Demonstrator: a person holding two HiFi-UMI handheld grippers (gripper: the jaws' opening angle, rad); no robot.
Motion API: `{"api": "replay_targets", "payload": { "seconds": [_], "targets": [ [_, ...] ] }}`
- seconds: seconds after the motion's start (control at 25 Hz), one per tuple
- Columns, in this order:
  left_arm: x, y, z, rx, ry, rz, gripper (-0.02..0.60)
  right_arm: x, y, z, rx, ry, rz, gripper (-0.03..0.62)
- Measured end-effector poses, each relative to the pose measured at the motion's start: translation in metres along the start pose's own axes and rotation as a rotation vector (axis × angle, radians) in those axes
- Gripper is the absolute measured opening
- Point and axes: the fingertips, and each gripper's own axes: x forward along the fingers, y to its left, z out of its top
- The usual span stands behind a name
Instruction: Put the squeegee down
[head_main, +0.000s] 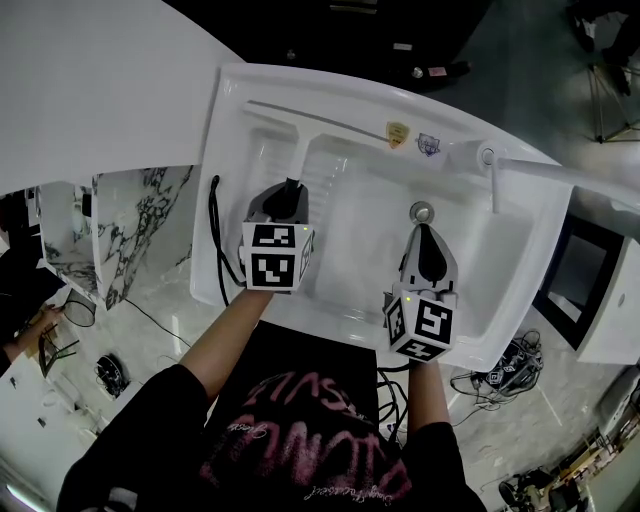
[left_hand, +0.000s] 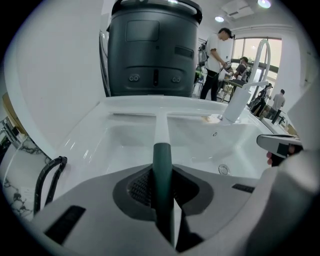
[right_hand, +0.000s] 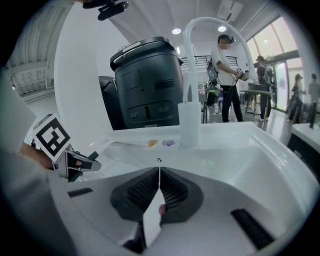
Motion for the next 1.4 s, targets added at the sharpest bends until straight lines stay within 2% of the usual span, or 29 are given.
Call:
{"api": "replay_targets", "payload": {
  "seconds": [0.2, 0.36, 0.84, 1.24, 1.4],
  "targets": [
    [0.001, -0.002, -0.001, 0.006, 0.002, -0.007, 0.058, 0.001, 0.005, -0.002, -0.008, 0.008, 0.015, 0.021],
    [0.000, -0.002, 0.002, 0.017, -0.011, -0.015, 0.094, 0.001, 0.007, -0.003, -0.013, 0.010, 0.019, 0.021],
    [-0.009, -0.003, 0.010, 0.026, -0.039, -0.017, 0.097, -0.004, 0.016, 0.002, -0.015, -0.009, 0.035, 0.021],
    [-0.039, -0.001, 0.022, 0.020, -0.125, -0.015, 0.095, -0.021, 0.027, 0.009, -0.031, -0.042, 0.039, 0.021],
    [-0.053, 0.000, 0.021, 0.041, -0.162, -0.003, 0.088, -0.031, 0.031, 0.013, -0.029, -0.062, 0.041, 0.021]
  ]
}}
